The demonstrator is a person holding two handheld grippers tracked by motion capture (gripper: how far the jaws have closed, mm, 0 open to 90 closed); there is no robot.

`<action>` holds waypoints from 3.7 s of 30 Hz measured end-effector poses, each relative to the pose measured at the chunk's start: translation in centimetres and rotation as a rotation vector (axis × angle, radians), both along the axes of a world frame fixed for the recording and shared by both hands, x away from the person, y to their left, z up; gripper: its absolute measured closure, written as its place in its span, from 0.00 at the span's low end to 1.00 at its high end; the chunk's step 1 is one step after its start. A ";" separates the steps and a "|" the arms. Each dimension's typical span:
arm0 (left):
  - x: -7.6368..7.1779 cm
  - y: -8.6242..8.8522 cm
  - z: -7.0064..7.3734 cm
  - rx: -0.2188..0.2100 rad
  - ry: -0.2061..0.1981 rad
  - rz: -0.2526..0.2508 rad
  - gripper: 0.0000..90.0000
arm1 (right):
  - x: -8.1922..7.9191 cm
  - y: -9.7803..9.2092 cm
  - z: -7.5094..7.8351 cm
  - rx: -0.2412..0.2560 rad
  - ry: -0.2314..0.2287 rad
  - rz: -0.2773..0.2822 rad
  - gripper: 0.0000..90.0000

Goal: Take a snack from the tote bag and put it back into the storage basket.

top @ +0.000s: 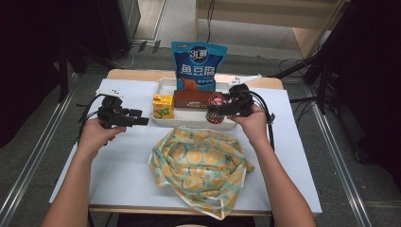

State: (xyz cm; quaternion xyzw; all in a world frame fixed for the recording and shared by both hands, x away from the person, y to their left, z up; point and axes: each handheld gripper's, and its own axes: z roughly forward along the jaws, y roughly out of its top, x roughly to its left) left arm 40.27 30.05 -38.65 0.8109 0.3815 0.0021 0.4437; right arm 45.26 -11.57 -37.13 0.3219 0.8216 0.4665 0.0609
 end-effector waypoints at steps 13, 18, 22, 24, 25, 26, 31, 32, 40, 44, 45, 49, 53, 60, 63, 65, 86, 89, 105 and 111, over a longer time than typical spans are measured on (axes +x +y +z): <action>-0.9 0.3 -0.2 0.003 0.007 -0.008 0.40 | 1.7 -0.3 -1.7 -0.006 0.007 -0.052 0.30; -1.2 0.2 -0.4 0.007 0.013 -0.010 0.40 | 2.2 -0.2 -2.3 -0.011 0.005 -0.070 0.30; -1.3 0.1 -0.5 0.013 0.012 -0.015 0.40 | 2.5 -0.1 -2.7 -0.015 0.001 -0.085 0.30; -1.4 0.1 -0.5 0.013 0.013 -0.015 0.40 | 2.7 -0.2 -2.9 -0.014 0.000 -0.095 0.30; -1.4 0.1 -0.5 0.012 0.013 -0.015 0.40 | 2.8 -0.2 -3.0 -0.011 -0.001 -0.099 0.30; -1.4 0.1 -0.5 0.014 0.013 -0.017 0.40 | 2.9 -0.3 -3.1 -0.011 0.001 -0.102 0.30; -1.3 -0.1 -0.6 0.014 0.017 -0.024 0.40 | 3.2 -0.2 -3.7 -0.038 -0.008 -0.117 0.30; -1.3 -0.1 -0.6 0.018 0.016 -0.028 0.40 | 3.2 -0.2 -3.8 -0.040 -0.003 -0.122 0.30; -1.3 -0.3 -0.7 0.010 0.020 -0.038 0.40 | 3.6 -0.2 -4.6 -0.049 -0.006 -0.135 0.30; -1.3 -0.3 -0.7 0.006 0.019 -0.038 0.40 | 3.8 -0.2 -5.2 -0.055 0.011 -0.135 0.30; -1.3 -0.3 -0.7 0.007 0.020 -0.039 0.40 | 3.8 -0.1 -5.3 -0.057 0.011 -0.134 0.30; -1.2 -0.4 -0.6 0.008 0.017 -0.040 0.40 | 3.8 0.2 -5.8 -0.067 0.032 -0.123 0.30; -1.0 -0.5 -0.6 0.002 0.020 -0.044 0.40 | 3.7 0.4 -6.2 -0.084 0.037 -0.116 0.30; -0.6 -0.7 -0.7 0.002 0.026 -0.050 0.40 | 3.6 0.3 -6.4 -0.072 0.042 -0.106 0.30; -0.5 -0.8 -0.8 -0.002 0.028 -0.051 0.40 | 3.5 0.2 -6.5 -0.058 0.046 -0.090 0.29; -0.4 -0.8 -0.8 -0.002 0.029 -0.053 0.40 | 3.4 0.1 -6.6 -0.058 0.046 -0.089 0.29; -0.3 -0.6 -0.6 -0.026 0.036 -0.062 0.40 | 2.9 -0.4 -6.1 -0.005 0.069 -0.102 0.19; -0.3 -0.6 -0.6 -0.022 0.035 -0.063 0.40 | 2.5 -0.5 -5.6 -0.010 0.056 -0.096 0.19; 0.1 -1.0 -0.9 -0.001 0.048 -0.063 0.40 | 0.0 -1.1 -2.8 0.014 0.027 -0.068 0.19; 0.3 -1.1 -0.9 -0.002 0.047 -0.065 0.40 | -1.5 -1.1 -2.5 0.015 0.025 -0.047 0.19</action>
